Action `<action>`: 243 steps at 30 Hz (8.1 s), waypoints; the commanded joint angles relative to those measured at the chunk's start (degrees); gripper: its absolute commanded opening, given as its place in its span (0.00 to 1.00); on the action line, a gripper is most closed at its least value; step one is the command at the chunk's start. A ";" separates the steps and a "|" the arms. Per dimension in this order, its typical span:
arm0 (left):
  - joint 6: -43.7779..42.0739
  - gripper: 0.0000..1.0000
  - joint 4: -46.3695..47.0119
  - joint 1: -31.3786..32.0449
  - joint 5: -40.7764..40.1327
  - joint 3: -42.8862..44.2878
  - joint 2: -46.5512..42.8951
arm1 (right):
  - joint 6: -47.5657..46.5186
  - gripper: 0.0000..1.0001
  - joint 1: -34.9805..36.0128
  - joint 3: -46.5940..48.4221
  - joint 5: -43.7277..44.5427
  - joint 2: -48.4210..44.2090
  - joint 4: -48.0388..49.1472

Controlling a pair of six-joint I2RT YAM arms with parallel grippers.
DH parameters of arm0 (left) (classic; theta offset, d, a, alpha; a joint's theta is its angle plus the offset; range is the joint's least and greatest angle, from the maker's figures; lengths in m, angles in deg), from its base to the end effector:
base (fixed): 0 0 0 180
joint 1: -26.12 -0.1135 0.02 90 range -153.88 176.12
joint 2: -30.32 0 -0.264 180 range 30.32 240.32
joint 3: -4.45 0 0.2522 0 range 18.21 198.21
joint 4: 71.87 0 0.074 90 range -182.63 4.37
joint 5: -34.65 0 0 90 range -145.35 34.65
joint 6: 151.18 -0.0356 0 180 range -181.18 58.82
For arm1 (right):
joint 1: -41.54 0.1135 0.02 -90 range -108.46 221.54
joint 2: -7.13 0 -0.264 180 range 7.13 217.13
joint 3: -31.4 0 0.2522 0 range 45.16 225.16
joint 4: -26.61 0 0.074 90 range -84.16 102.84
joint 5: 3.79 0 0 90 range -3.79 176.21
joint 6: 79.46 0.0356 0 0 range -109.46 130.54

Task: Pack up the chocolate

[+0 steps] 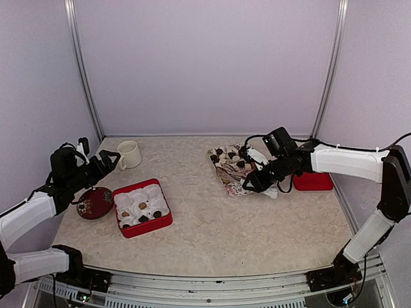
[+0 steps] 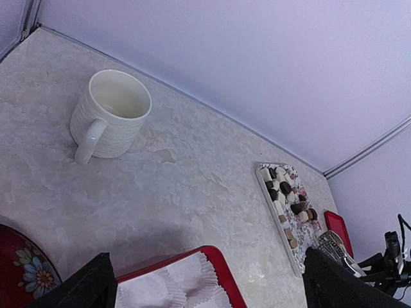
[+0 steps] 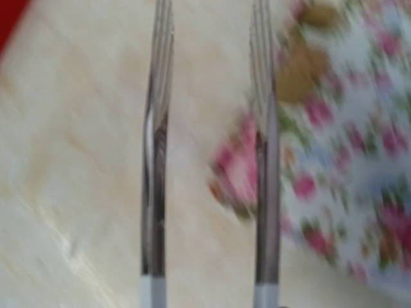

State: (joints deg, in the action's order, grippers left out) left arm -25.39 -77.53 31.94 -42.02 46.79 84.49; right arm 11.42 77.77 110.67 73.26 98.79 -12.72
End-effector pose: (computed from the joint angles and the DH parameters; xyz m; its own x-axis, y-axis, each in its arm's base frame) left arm 0.2140 -0.0301 0.2432 -0.4282 -0.5284 -0.7331 0.0826 0.7850 -0.6140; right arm 0.2706 0.2082 0.2380 -0.6437 -0.4531 -0.6167 -0.6782 0.7111 0.1854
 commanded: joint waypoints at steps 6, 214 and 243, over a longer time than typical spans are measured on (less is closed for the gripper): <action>0.12 0.99 1.48 -0.29 1.05 1.83 0.51 | 1.75 0.40 -2.90 -8.52 4.49 -4.14 1.33; -6.15 0.99 -2.48 0.78 2.94 5.52 -0.32 | -4.58 0.42 -13.89 12.05 -3.00 10.14 -3.07; -9.94 0.99 -10.09 6.88 -5.90 11.48 -0.56 | -5.90 0.42 -15.80 22.36 -0.65 19.60 -11.29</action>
State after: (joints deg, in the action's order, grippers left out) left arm -35.12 -86.69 38.33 -46.37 56.26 83.97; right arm 6.70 63.28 131.26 71.69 115.91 -24.08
